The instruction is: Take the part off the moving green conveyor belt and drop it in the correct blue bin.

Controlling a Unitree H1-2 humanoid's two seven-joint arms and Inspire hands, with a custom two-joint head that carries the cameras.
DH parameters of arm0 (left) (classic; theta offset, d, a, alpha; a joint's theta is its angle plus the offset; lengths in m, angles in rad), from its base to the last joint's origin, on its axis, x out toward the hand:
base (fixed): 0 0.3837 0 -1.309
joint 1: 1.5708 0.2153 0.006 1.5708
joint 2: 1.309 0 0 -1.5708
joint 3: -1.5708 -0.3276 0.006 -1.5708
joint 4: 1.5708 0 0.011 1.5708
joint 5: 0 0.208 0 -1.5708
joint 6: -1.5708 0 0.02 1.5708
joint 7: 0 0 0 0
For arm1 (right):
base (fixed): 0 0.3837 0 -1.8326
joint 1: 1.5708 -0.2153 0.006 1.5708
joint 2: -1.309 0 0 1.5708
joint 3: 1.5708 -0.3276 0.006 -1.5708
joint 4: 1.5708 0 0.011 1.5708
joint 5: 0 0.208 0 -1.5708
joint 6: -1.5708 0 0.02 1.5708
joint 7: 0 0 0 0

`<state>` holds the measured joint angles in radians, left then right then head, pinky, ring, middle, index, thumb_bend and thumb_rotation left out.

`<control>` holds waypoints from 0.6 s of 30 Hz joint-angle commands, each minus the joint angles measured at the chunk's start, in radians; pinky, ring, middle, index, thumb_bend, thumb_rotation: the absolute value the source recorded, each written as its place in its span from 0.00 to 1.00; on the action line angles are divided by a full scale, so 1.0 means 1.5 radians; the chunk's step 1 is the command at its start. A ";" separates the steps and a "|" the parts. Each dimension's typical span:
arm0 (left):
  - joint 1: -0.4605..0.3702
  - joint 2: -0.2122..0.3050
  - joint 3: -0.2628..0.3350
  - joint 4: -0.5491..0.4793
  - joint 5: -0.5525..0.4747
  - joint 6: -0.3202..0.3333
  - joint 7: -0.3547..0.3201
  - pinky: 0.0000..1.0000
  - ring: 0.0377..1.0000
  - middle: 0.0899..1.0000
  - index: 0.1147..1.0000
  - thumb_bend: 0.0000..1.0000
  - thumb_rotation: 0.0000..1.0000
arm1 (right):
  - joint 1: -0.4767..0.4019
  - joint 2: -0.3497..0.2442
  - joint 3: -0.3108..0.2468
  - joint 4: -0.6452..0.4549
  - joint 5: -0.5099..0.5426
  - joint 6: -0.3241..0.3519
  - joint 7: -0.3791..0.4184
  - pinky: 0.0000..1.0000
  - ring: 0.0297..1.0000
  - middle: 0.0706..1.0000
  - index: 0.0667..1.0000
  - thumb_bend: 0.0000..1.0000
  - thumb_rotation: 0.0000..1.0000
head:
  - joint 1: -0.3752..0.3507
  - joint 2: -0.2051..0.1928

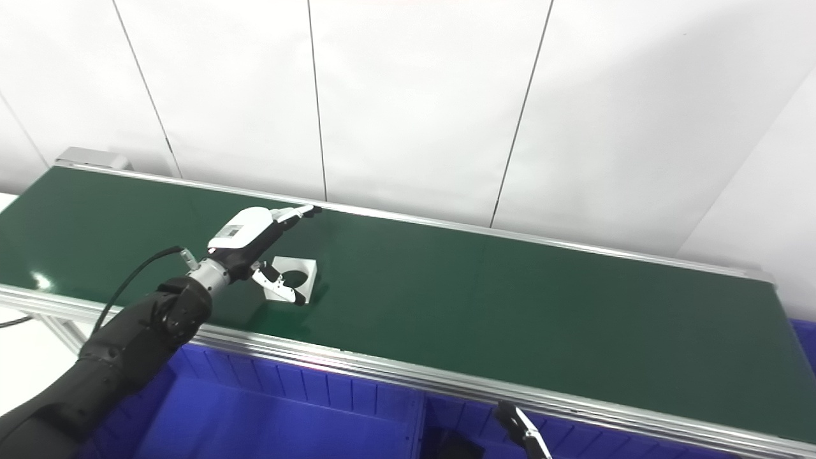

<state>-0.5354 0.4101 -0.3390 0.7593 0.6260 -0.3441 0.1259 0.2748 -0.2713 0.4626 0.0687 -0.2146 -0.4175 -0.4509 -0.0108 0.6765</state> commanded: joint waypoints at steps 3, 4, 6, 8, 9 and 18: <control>-0.040 0.006 -0.006 0.002 0.007 0.020 -0.015 0.94 0.93 0.91 0.90 0.86 0.01 | 0.001 -0.002 -0.005 -0.023 -0.006 -0.035 -0.004 0.85 0.83 0.81 0.84 0.86 0.61 | 0.002 0.001; -0.042 0.005 -0.007 0.004 0.008 0.025 -0.020 0.94 0.92 0.91 0.90 0.85 0.00 | 0.001 -0.002 -0.005 -0.024 -0.005 -0.035 -0.004 0.86 0.83 0.81 0.84 0.86 0.61 | 0.002 0.002; -0.044 0.002 -0.007 0.006 0.003 0.044 -0.042 0.93 0.92 0.90 0.90 0.85 0.00 | 0.002 -0.005 -0.005 -0.027 0.000 -0.035 0.000 0.86 0.84 0.82 0.85 0.86 0.61 | 0.004 0.003; -0.043 -0.002 -0.005 0.000 -0.005 0.067 -0.068 0.86 0.90 0.89 0.88 0.82 0.00 | 0.004 -0.007 -0.005 -0.030 0.002 -0.035 0.002 0.87 0.84 0.83 0.85 0.85 0.60 | 0.006 0.005; -0.043 -0.004 -0.003 -0.003 -0.011 0.077 -0.081 0.82 0.88 0.88 0.87 0.82 0.00 | 0.005 -0.008 -0.006 -0.031 0.001 -0.035 0.001 0.86 0.84 0.83 0.85 0.84 0.60 | 0.008 0.007; -0.033 -0.008 -0.007 -0.035 -0.014 0.119 -0.115 0.43 0.50 0.52 0.65 0.58 0.00 | 0.000 -0.017 0.002 -0.037 0.001 -0.035 -0.011 0.83 0.82 0.82 0.85 0.79 0.56 | 0.013 0.011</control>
<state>-0.5638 0.3840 -0.3531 0.7318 0.6140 -0.1770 -0.0332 0.2813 -0.2893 0.4646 0.0426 -0.2120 -0.4175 -0.4506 0.0077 0.6918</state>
